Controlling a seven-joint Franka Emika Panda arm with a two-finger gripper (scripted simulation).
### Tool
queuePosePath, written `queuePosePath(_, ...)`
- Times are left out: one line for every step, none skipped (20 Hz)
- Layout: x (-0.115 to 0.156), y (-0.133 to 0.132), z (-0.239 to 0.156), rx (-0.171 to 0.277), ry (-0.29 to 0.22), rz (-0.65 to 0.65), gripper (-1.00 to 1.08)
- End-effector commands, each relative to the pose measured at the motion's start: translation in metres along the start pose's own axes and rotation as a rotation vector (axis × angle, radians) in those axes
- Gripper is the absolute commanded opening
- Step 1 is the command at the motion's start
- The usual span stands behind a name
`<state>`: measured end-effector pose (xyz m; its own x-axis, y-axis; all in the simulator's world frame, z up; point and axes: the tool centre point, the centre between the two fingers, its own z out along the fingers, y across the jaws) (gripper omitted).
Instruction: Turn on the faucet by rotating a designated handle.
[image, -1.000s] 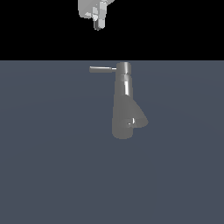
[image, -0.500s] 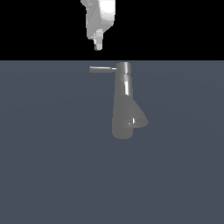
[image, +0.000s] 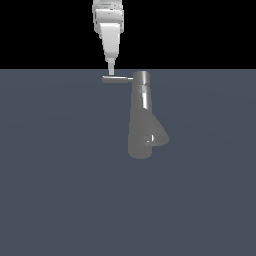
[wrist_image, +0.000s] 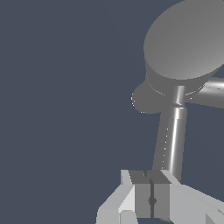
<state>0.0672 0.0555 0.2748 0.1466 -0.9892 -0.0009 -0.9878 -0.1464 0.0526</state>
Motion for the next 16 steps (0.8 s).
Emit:
queuePosePath(-0.002,-0.007,0.015,-0.007,-0.001,0.043,-1.00)
queuePosePath(-0.002,-0.009,0.018,-0.007,-0.001,0.057,-1.00)
queuePosePath(-0.002,-0.011,0.022,-0.008,-0.001,0.069,-1.00)
queuePosePath(-0.003,-0.013,0.025,-0.008,-0.001,0.081,-1.00)
queuePosePath(-0.003,-0.015,0.028,-0.008,-0.001,0.091,-1.00)
queuePosePath(-0.003,-0.016,0.030,-0.008,-0.001,0.100,-1.00)
queuePosePath(-0.003,-0.018,0.032,-0.008,-0.001,0.108,-1.00)
queuePosePath(-0.004,-0.019,0.034,-0.009,-0.001,0.115,-1.00)
queuePosePath(-0.004,-0.019,0.035,-0.009,-0.002,0.120,-1.00)
queuePosePath(-0.004,-0.020,0.037,-0.009,-0.002,0.124,-1.00)
queuePosePath(-0.004,-0.021,0.037,-0.009,-0.002,0.127,-1.00)
queuePosePath(-0.004,-0.021,0.038,-0.009,-0.002,0.129,-1.00)
queuePosePath(-0.004,-0.021,0.038,-0.009,-0.002,0.130,-1.00)
queuePosePath(-0.004,-0.021,0.038,-0.009,-0.002,0.130,-1.00)
queuePosePath(-0.004,-0.021,0.038,-0.009,-0.002,0.130,-1.00)
queuePosePath(-0.004,-0.021,0.038,-0.009,-0.002,0.130,-1.00)
